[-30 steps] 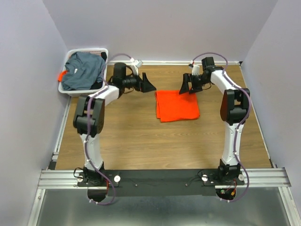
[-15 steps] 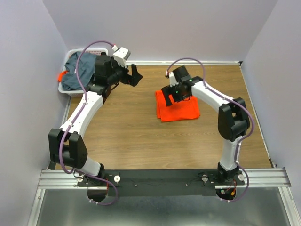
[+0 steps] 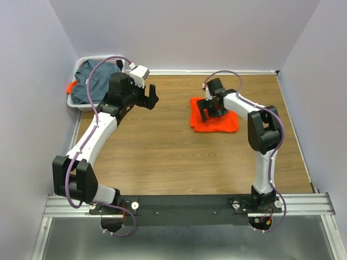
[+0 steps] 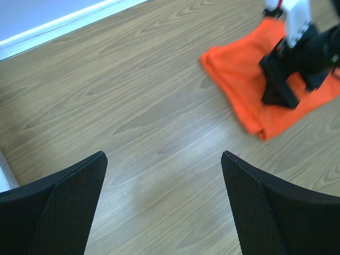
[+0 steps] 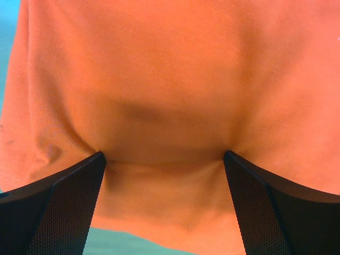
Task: Fold and stack the t-shirts
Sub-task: Put the neatly folded tshirt into the corner of the board with the right arm
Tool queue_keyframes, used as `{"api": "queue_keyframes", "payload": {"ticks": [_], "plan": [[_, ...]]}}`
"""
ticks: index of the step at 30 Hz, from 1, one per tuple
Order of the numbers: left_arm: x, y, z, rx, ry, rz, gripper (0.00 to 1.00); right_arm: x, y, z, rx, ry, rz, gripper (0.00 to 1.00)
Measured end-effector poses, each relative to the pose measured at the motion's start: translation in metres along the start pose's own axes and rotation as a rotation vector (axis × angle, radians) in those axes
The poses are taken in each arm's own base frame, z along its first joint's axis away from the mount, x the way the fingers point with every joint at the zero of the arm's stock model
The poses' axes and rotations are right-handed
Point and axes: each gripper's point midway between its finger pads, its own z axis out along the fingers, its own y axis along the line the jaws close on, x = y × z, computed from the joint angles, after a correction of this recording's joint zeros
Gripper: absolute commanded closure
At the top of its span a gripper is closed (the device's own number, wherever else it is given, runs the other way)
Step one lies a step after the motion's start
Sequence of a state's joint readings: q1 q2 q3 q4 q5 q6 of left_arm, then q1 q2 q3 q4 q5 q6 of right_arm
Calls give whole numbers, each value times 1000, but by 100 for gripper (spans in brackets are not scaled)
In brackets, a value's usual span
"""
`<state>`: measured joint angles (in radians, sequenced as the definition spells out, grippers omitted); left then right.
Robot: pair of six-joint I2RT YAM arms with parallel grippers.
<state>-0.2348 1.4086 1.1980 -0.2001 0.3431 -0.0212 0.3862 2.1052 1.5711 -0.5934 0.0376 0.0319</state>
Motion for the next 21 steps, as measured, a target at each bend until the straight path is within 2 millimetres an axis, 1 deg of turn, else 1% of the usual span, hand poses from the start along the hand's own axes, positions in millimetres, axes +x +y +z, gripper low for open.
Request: {"api": "queue_keyframes", "payload": {"ticks": [2, 3, 4, 5, 6, 7, 9, 10, 12, 15, 17, 19, 21], "plan": [[2, 2, 0, -10, 8, 12, 4, -4, -32, 1, 27, -6, 21, 1], [3, 3, 0, -13, 11, 15, 3, -7, -58, 2, 49, -12, 37, 1], [3, 4, -1, -18, 14, 19, 3, -9, -79, 3, 66, -18, 37, 1], [4, 5, -1, -20, 16, 24, 3, -11, -95, 3, 81, -22, 46, 1], [4, 5, -1, -21, 18, 26, 3, -13, -123, 3, 106, -30, 34, 1], [5, 5, -1, -22, 20, 29, 3, -14, -145, 3, 126, -34, 40, 1], [7, 6, 0, -25, 28, 29, 3, -17, -179, 3, 157, -44, 20, 1], [7, 6, 0, -25, 30, 28, 3, -19, -202, 3, 178, -51, 5, 1], [9, 7, 2, -25, 37, 26, 3, -22, -235, 3, 210, -61, -22, 1], [14, 8, 5, -24, 50, 21, 3, -27, -271, 5, 242, -76, -85, 1], [16, 8, 6, -24, 60, 20, 3, -32, -285, 4, 258, -80, -129, 1], [18, 8, 7, -24, 65, 18, 3, -37, -294, 6, 270, -87, -165, 1], [20, 9, 7, -23, 74, 19, 3, -42, -299, 6, 277, -92, -192, 0]]}}
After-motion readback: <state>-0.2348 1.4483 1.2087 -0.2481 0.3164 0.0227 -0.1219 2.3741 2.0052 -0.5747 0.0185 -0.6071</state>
